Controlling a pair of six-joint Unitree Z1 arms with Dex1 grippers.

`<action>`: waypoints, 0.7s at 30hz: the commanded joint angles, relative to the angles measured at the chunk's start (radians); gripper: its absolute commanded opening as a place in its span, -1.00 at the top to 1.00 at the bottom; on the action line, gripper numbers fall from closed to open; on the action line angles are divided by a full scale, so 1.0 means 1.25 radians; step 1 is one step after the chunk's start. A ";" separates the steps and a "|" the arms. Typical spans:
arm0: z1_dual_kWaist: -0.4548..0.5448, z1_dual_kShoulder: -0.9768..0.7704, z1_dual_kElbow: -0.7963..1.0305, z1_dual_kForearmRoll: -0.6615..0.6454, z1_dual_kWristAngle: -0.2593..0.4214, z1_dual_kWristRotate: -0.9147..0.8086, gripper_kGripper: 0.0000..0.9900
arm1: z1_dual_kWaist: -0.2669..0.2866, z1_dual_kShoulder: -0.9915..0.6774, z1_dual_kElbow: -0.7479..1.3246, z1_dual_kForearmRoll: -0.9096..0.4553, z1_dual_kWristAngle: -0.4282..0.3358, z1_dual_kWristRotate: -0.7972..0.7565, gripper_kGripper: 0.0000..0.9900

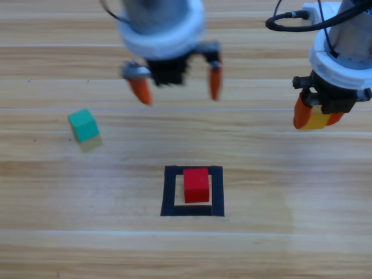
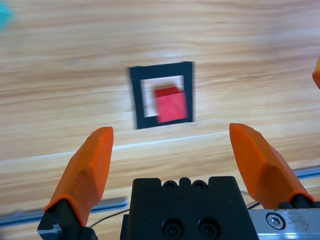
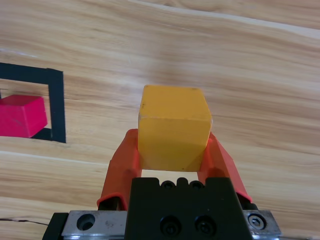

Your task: Stack the blocks in the rectangular block: red at the bottom, yellow in the middle, green on top

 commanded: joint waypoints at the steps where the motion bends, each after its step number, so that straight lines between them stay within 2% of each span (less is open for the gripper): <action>1: 0.229 -0.109 0.135 0.006 0.009 0.146 -1.00 | 0.095 0.027 -0.113 0.090 0.002 0.049 1.00; 4: 0.324 -0.116 0.138 0.006 0.014 0.277 -1.00 | 0.131 0.126 -0.260 0.208 0.044 0.074 1.00; 8: 0.396 -0.123 0.159 0.006 0.018 0.371 -1.00 | 0.161 0.193 -0.372 0.274 0.085 0.109 1.00; 14: 0.428 -0.155 0.185 0.006 0.014 0.422 -1.00 | 0.181 0.267 -0.489 0.316 0.136 0.171 1.00; 21: 0.451 -0.165 0.203 0.005 -0.012 0.444 -1.00 | 0.200 0.334 -0.574 0.345 0.136 0.210 1.00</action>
